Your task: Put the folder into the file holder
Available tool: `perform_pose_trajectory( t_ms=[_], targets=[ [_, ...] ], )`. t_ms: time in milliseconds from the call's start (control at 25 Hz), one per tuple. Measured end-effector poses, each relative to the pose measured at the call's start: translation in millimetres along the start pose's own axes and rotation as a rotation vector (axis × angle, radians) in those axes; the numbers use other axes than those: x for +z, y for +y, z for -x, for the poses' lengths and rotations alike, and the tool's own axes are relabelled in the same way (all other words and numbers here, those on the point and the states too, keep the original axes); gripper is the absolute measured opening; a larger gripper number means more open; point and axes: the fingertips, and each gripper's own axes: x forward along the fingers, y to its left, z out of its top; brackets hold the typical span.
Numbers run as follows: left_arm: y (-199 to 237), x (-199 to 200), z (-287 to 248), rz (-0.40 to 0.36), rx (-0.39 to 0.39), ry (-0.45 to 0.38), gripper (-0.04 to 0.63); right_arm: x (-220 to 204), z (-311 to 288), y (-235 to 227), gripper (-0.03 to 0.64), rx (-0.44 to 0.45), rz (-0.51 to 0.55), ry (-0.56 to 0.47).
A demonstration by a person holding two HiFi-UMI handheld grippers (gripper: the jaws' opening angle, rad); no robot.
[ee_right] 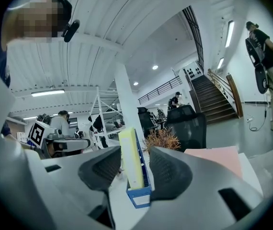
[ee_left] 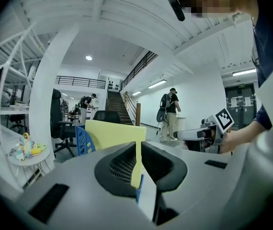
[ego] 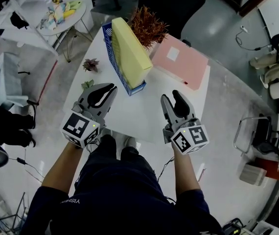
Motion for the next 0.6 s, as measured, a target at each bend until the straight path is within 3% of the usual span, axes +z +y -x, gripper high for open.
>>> perform_pose_trajectory(
  t_ms=[600],
  targets=[
    [-4.7, 8.9, 2.5, -0.016, 0.006, -0.013, 0.057, 5.8, 12.9, 0.2, 0.135, 0.007, -0.016, 0.003]
  ],
)
